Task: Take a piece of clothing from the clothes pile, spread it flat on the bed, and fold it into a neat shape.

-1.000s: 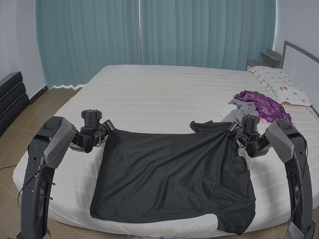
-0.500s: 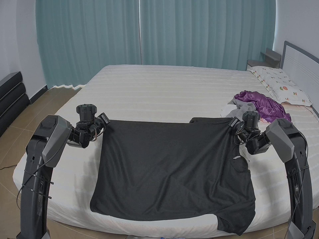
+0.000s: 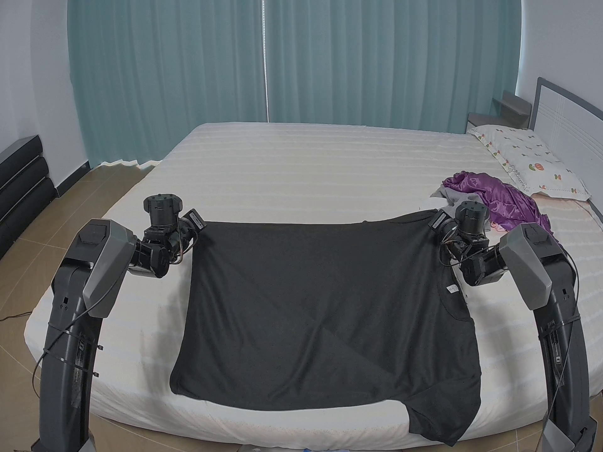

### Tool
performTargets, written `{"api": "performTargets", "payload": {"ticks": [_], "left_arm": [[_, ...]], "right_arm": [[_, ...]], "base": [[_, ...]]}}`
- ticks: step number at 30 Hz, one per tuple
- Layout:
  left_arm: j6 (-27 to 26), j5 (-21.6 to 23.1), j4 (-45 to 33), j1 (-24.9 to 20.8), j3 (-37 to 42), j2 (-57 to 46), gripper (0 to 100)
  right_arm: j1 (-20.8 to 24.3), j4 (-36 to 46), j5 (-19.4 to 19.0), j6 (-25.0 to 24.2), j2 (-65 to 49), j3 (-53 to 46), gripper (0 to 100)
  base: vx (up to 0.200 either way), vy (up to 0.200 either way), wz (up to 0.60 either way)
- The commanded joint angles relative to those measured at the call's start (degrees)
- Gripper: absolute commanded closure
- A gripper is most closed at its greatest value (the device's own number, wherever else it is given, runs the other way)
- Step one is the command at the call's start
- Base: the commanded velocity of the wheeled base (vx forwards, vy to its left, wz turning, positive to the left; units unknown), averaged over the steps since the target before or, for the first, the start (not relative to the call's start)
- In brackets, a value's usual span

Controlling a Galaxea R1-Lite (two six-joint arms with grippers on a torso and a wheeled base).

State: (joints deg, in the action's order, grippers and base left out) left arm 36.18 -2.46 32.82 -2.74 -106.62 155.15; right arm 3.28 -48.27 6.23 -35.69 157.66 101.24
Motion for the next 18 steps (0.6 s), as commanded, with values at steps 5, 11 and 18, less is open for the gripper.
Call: {"api": "performTargets", "payload": {"ticks": [5,11,18], "left_arm": [[0.03,-0.09,0.05,-0.07,-0.34,1.74,100],[0.03,-0.09,0.14,-0.16,-1.66,3.32,100],[0.03,-0.09,0.05,-0.33,-1.84,4.28,100]], "right_arm": [[0.50,0.02,0.10,0.71,3.44,2.47,100],[0.85,0.29,0.10,1.42,5.20,3.79,100],[1.12,0.46,0.10,1.77,6.61,3.96,100]], "base": [[0.000,0.000,0.00],[0.000,0.000,0.00],[0.000,0.000,0.00]]}}
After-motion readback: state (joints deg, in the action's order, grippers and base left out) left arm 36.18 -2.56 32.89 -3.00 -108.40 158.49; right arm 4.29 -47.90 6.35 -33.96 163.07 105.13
